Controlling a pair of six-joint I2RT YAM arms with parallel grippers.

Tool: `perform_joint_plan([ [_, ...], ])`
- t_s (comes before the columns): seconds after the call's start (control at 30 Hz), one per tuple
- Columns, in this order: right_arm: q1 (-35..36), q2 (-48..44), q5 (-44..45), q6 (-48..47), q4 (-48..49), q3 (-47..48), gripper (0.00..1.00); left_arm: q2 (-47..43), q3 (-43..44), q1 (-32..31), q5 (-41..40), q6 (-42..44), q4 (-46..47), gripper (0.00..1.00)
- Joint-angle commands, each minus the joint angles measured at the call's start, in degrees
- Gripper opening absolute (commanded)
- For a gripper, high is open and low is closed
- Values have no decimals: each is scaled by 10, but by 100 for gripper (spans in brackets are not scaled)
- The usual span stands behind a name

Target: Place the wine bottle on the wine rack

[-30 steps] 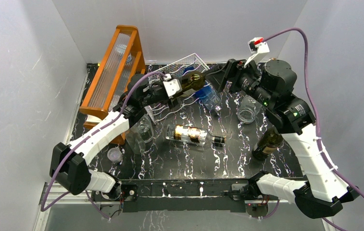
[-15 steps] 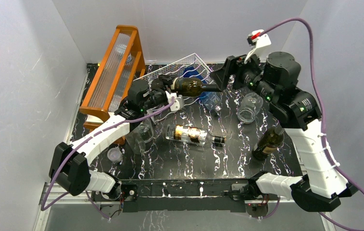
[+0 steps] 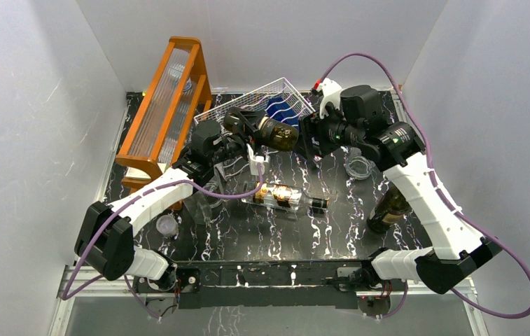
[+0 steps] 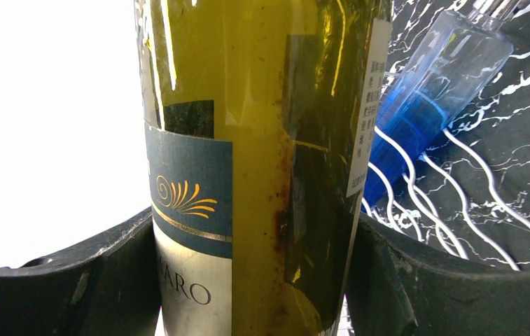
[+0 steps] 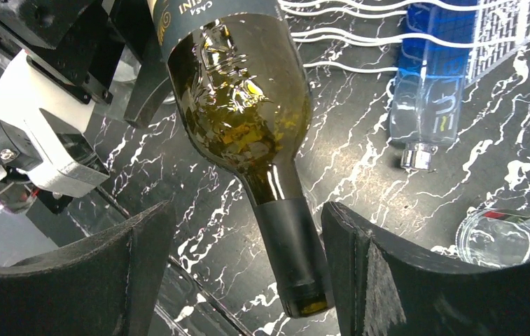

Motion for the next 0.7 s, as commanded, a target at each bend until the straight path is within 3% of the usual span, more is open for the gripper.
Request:
perform_joint_plan([
  [0.0,1,3,-38,-36,9,-20,86,-25,10,-10,34,48,88,0],
  [0.23,1,22,-57,-53,7,-28,77,-28,15,-15,40,55,87,0],
  [0.43,1,47,-60,-53,-12,-17,50,-30,18,-16,38,60,83,0],
  [0.5,1,57,-64,-51,-23,-12,50,-30,22,-16,35,60,75,0],
  [0.67,2,71,-59,-44,-35,-15,62,-24,40,-17,26,56,45,0],
])
